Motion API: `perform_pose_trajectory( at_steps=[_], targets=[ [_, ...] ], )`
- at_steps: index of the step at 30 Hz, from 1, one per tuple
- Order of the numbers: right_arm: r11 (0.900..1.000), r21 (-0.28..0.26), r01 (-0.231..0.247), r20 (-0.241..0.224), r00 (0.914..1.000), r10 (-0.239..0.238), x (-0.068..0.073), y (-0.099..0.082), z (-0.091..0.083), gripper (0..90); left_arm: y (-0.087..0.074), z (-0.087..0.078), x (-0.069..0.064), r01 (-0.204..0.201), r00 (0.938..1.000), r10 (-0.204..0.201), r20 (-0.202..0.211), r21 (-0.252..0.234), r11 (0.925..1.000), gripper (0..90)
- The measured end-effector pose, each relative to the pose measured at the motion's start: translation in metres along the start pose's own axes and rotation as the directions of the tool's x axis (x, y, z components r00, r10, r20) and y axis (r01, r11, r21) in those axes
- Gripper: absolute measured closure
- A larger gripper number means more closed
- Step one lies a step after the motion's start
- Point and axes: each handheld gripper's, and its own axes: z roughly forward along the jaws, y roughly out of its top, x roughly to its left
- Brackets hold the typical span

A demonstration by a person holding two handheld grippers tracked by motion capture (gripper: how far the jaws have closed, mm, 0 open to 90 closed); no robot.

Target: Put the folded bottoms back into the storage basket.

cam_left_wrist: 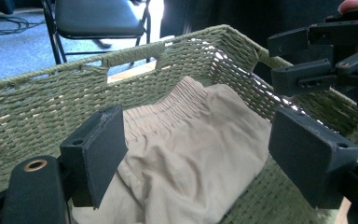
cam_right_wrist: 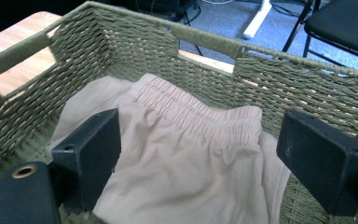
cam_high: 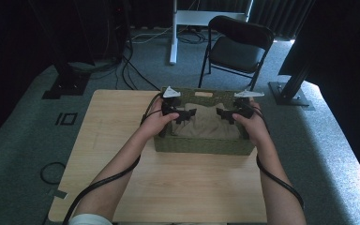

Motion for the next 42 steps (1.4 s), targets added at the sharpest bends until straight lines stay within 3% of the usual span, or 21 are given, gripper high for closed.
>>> perform_pose_trajectory(
  at_steps=[8,18,24,42],
  targets=[
    [0.9983,-0.034,0.048,-0.050,0.9975,-0.050,0.017,-0.009,-0.017,12.5,-0.011,-0.011,-0.010,-0.014,0.9999,0.014,0.006,-0.001,0.9999,20.1],
    [0.9933,-0.077,0.086,-0.101,0.9905,-0.094,0.036,-0.027,-0.035,12.4,-0.023,-0.027,-0.028,-0.064,0.9977,0.064,0.023,-0.011,0.9979,20.1],
    [0.9909,-0.104,0.085,-0.119,0.9880,-0.098,0.044,-0.039,-0.046,12.4,-0.036,-0.035,-0.038,-0.100,0.9947,0.100,0.023,-0.005,0.9950,20.2],
    [0.9881,-0.124,0.092,-0.151,0.9824,-0.110,0.058,-0.087,-0.068,12.4,-0.074,-0.062,-0.055,-0.151,0.9881,0.152,0.026,-0.014,0.9884,20.2]
  ],
)
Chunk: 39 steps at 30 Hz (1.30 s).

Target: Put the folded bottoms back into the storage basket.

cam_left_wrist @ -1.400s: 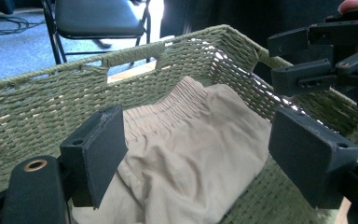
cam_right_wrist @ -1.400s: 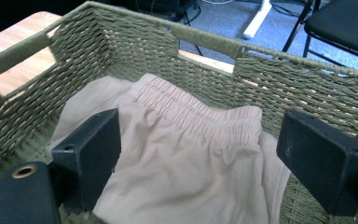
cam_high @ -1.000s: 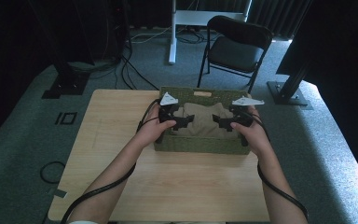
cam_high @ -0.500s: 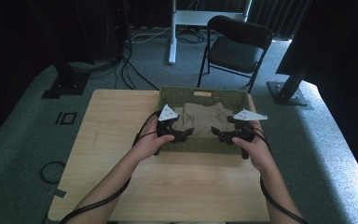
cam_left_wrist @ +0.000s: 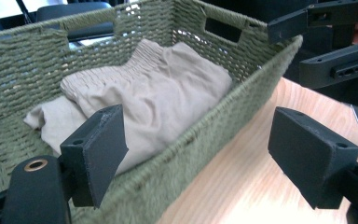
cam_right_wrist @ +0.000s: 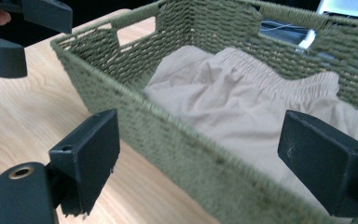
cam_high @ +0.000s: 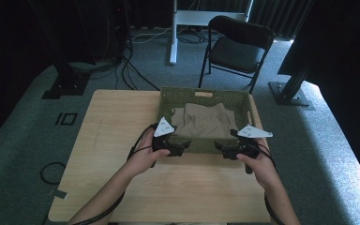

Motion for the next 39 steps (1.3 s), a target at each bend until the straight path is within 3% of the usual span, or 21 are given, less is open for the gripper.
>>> perform_pose_trajectory(
  at_steps=[5,8,10,12,14,20,24,28,39],
  targets=[
    [1.0000,0.003,0.001,-0.009,1.0000,-0.001,0.004,-0.012,-0.004,12.4,-0.010,-0.007,-0.008,-0.003,1.0000,0.003,-0.001,0.004,1.0000,20.2],
    [0.9995,0.022,0.021,0.017,0.9996,-0.022,0.009,-0.020,-0.006,12.4,-0.017,-0.010,-0.012,-0.010,0.9999,0.010,-0.001,0.014,0.9999,20.2],
    [0.9996,0.024,0.011,0.002,0.9999,-0.011,0.010,-0.025,-0.006,12.4,-0.023,-0.011,-0.014,-0.007,1.0000,0.007,0.000,0.014,0.9999,20.2],
    [0.9995,0.031,0.008,0.010,0.9999,-0.008,0.011,-0.033,-0.006,12.4,-0.030,-0.011,-0.015,-0.026,0.9996,0.026,-0.010,0.028,0.9993,20.2],
    [0.9993,0.036,-0.007,0.004,1.0000,0.007,0.011,-0.040,-0.006,12.4,-0.038,-0.010,-0.014,0.001,1.0000,-0.001,-0.010,0.029,0.9996,20.2],
    [0.9966,0.083,-0.001,0.006,1.0000,0.001,0.013,-0.061,-0.003,11.7,-0.059,-0.010,-0.012,0.009,0.9994,-0.007,-0.035,0.056,0.9984,20.3],
    [0.9952,0.095,-0.020,0.015,0.9997,0.018,0.011,-0.072,-0.003,11.7,-0.073,-0.010,-0.012,0.020,0.9993,-0.018,-0.031,0.074,0.9971,20.3],
    [0.9937,0.103,-0.044,0.024,0.9988,0.041,0.010,-0.082,-0.002,11.7,-0.088,-0.009,-0.010,0.038,0.9983,-0.034,-0.047,0.097,0.9945,20.3],
    [0.9877,0.147,-0.054,0.060,0.9972,0.045,0.009,-0.103,-0.003,11.1,-0.120,-0.019,-0.001,0.091,0.9927,-0.079,-0.091,0.142,0.9856,20.3]
  ],
)
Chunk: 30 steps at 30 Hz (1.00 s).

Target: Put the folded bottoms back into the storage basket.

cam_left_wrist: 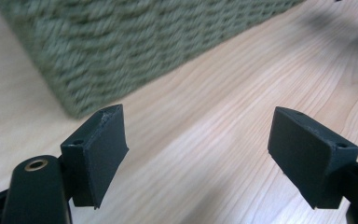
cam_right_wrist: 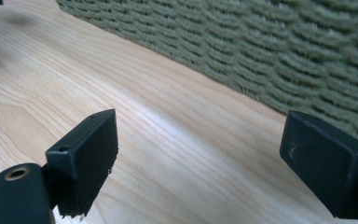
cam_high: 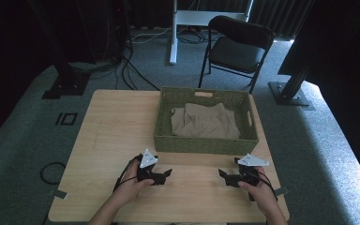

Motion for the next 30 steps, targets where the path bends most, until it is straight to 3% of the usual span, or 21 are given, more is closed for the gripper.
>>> perform_pose_trajectory(
  at_steps=[7,13,18,20,23,26,30],
  targets=[
    [0.9991,0.038,-0.015,0.038,0.9992,0.014,-0.003,-0.013,-0.001,11.1,-0.013,-0.006,0.009,0.007,0.9991,-0.006,-0.043,0.026,0.9996,20.3],
    [0.9978,0.044,-0.050,0.091,0.9948,0.046,-0.010,-0.021,-0.008,11.1,-0.021,-0.012,0.018,0.050,0.9962,-0.048,-0.073,0.030,0.9983,20.3],
    [0.9944,0.070,-0.079,0.153,0.9859,0.068,-0.016,-0.026,-0.011,11.1,-0.026,-0.013,0.024,0.077,0.9897,-0.069,-0.125,0.061,0.9952,20.3],
    [0.9941,0.081,-0.072,0.181,0.9819,0.056,-0.018,-0.028,-0.012,11.1,-0.028,-0.014,0.026,0.097,0.9860,-0.087,-0.143,0.069,0.9929,20.3],
    [0.9917,0.103,-0.077,0.202,0.9779,0.055,-0.019,-0.029,-0.011,11.1,-0.029,-0.017,0.029,0.120,0.9799,-0.109,-0.167,0.058,0.9911,20.3],
    [0.9895,0.118,-0.084,0.219,0.9741,0.057,-0.019,-0.029,-0.010,11.0,-0.031,-0.018,0.031,0.118,0.9741,-0.095,-0.205,0.101,0.9879,20.4],
    [0.9877,0.117,-0.103,0.220,0.9726,0.075,-0.020,-0.029,-0.009,11.0,-0.033,-0.019,0.030,0.132,0.9641,-0.100,-0.246,0.118,0.9843,20.3]
  ],
)
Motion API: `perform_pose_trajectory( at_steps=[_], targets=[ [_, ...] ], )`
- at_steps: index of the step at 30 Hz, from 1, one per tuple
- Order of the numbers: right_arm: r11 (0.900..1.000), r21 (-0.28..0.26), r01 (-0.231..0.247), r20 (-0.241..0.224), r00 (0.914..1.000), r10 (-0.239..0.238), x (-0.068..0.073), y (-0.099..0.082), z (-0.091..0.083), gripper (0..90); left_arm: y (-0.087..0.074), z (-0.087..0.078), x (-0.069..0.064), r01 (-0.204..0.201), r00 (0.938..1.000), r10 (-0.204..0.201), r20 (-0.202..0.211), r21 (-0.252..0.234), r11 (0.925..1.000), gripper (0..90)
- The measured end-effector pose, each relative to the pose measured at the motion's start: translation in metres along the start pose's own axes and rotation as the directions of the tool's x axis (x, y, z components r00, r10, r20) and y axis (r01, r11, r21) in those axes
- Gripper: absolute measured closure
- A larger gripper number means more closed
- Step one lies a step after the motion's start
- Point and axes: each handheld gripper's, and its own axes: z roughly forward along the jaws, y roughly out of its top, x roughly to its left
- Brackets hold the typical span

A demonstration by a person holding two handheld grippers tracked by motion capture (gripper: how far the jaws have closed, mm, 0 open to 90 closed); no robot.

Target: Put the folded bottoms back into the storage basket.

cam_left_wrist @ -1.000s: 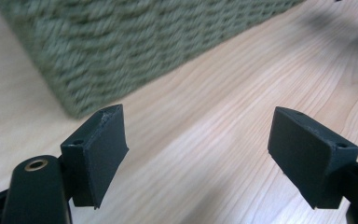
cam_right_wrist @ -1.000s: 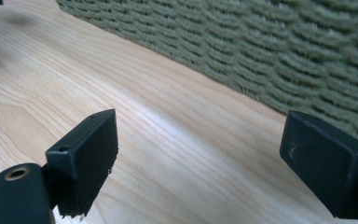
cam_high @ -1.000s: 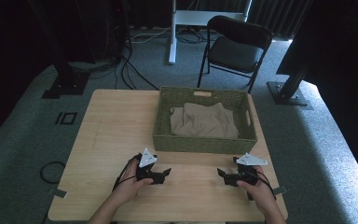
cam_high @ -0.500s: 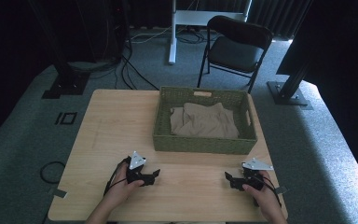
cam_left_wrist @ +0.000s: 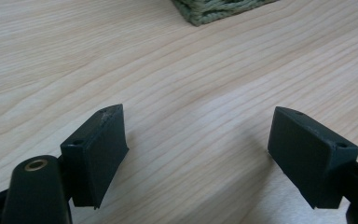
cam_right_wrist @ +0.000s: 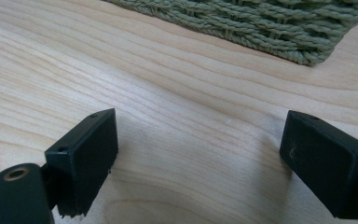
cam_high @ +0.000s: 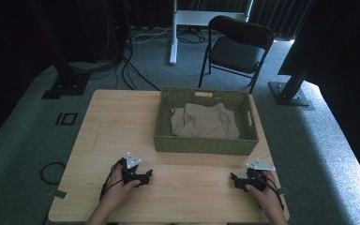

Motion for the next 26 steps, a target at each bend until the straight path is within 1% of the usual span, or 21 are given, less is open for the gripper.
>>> perform_pose_trajectory(
  at_steps=[2,4,8,12,13,14,15,26],
  targets=[
    [1.0000,0.000,-0.002,-0.002,1.0000,0.002,-0.0001,0.0000,0.0001,11.1,-0.0002,-0.0002,-0.0012,0.000,0.9999,0.000,-0.015,0.005,1.0000,20.3],
    [1.0000,0.000,-0.001,-0.003,1.0000,0.001,-0.0001,0.0000,0.0001,11.1,0.0002,0.0004,-0.0024,0.009,0.9997,-0.009,-0.025,0.007,0.9999,19.4],
    [1.0000,0.000,-0.001,-0.003,1.0000,0.001,0.0000,-0.0001,0.0001,11.1,0.0007,0.0013,-0.0037,0.016,0.9994,-0.016,-0.032,0.008,0.9998,17.9],
    [1.0000,0.000,-0.001,-0.003,1.0000,0.001,0.0000,-0.0001,0.0001,11.1,0.0010,0.0019,-0.0041,0.010,0.9996,-0.010,-0.026,0.014,0.9999,14.1],
    [1.0000,0.000,-0.006,0.001,1.0000,0.006,0.0004,0.0000,0.0002,11.1,0.0013,0.0024,-0.0042,0.001,0.9998,0.000,-0.019,0.021,0.9998,14.1],
    [1.0000,-0.001,-0.006,0.002,1.0000,0.006,0.0005,-0.0001,0.0003,11.0,0.0014,0.0027,-0.0045,0.000,0.9999,0.001,-0.016,0.023,0.9997,11.6],
    [1.0000,0.000,-0.006,0.002,1.0000,0.006,0.0005,0.0000,0.0002,11.1,0.0014,0.0028,-0.0045,-0.001,0.9999,0.002,-0.015,0.024,0.9997,11.0],
    [1.0000,0.000,-0.007,0.002,1.0000,0.007,0.0005,0.0000,0.0003,11.0,0.0011,0.0026,-0.0052,0.005,0.9997,-0.004,-0.023,0.024,0.9997,10.7]
  ],
)
